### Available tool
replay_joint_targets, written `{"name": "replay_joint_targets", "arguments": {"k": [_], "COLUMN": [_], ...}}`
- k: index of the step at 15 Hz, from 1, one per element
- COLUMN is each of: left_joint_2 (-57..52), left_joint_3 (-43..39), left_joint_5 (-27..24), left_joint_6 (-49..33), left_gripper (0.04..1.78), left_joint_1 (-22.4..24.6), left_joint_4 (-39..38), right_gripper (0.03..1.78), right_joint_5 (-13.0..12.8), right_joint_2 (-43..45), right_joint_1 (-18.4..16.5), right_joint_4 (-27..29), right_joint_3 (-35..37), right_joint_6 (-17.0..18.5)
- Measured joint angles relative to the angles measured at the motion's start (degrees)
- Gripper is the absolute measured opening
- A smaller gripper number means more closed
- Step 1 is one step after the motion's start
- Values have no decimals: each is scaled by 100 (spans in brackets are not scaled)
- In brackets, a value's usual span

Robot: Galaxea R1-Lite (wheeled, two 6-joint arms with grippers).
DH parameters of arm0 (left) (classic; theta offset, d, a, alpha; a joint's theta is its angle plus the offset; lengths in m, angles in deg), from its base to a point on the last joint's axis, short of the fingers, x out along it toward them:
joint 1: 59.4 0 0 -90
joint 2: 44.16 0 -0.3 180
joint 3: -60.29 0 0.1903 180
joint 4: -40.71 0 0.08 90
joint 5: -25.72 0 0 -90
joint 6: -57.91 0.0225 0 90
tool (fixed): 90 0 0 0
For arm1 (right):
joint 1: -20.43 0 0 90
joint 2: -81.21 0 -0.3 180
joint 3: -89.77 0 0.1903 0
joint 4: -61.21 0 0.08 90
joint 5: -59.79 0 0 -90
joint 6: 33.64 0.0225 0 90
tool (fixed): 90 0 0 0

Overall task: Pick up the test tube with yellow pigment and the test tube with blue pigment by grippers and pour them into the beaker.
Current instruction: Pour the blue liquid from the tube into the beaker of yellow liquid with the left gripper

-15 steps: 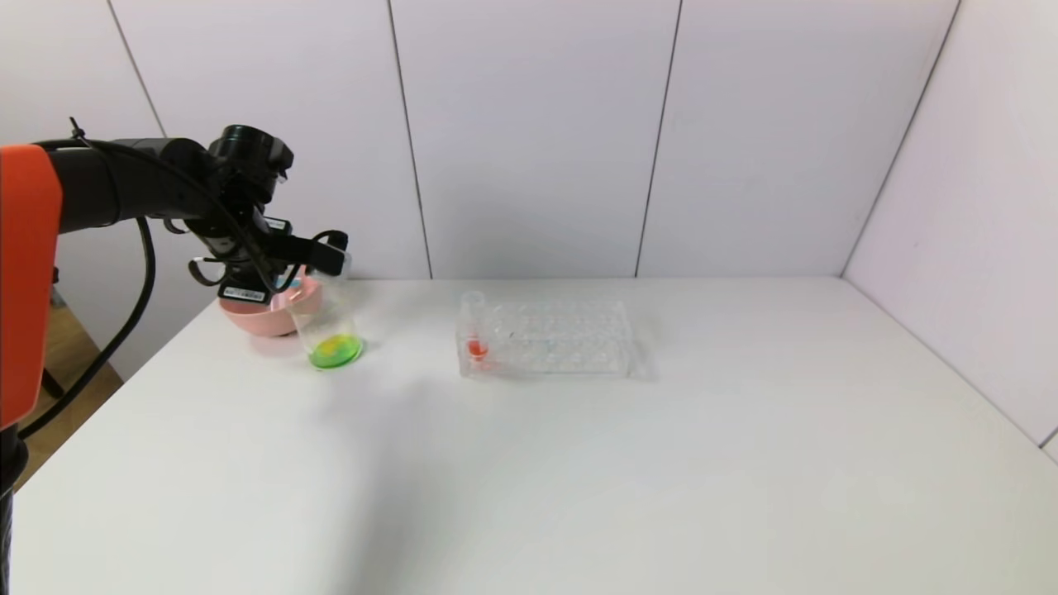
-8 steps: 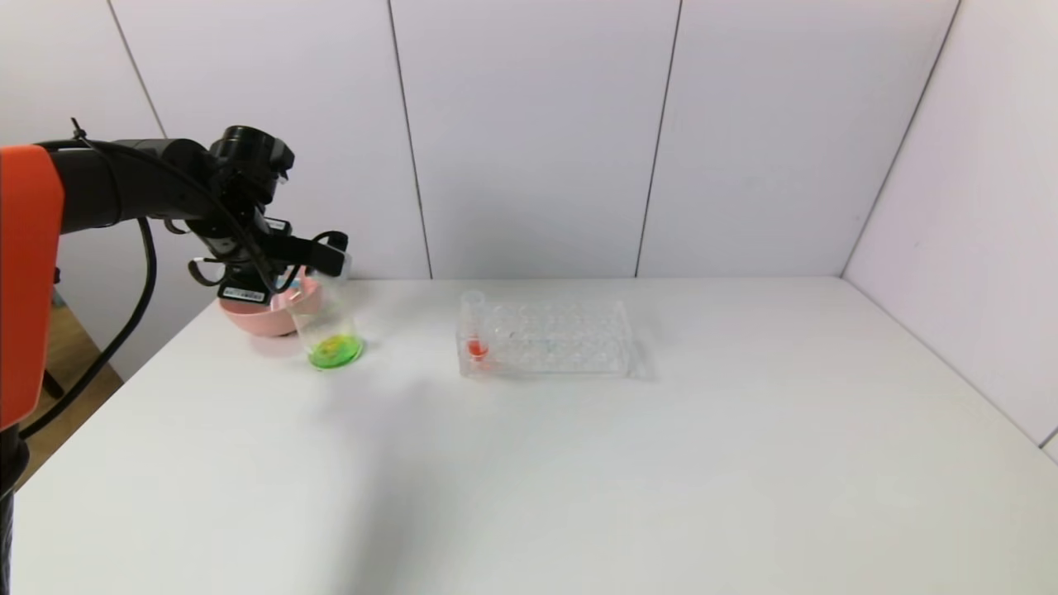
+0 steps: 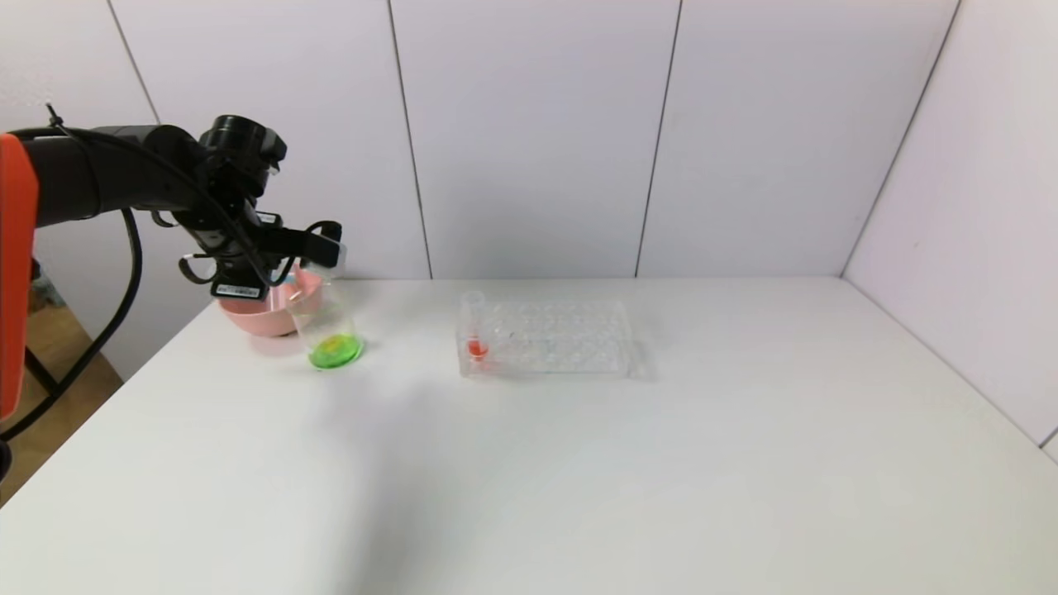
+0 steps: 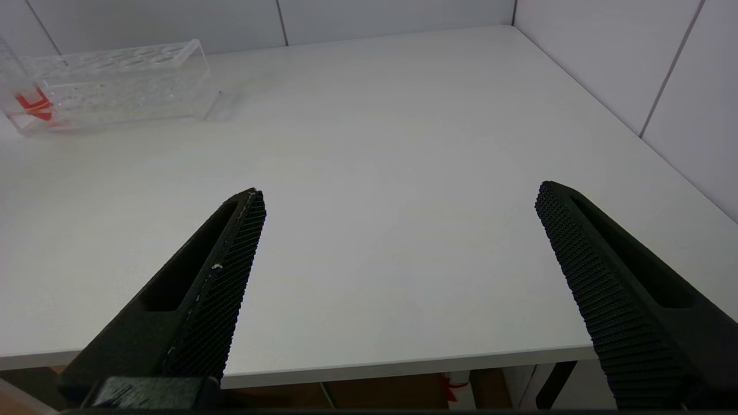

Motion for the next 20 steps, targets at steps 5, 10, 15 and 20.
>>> {"name": "replay_joint_targets", "arguments": {"k": [5,10,15,20], "left_joint_2": [-126,-90,-13,9], "left_joint_3": [-5,-2,4,4], "left_joint_5": [5,63,313,413], "left_joint_6": [-11,-2,18,29], "left_gripper": [46,46,46,46], "left_joint_1": [5,-4,-63,-78], "left_joint_4": [35,33,83,94], "right_gripper": [171,171,171,171], "right_joint_5": [0,0,0,0], "right_joint_2": [0,0,-1,0], "right_joint_1": [0,0,0,0], "right_joint_4": [2,5,2,2], "right_joint_3": [0,0,0,0], "right_joint_6": [0,-2,0,0]}}
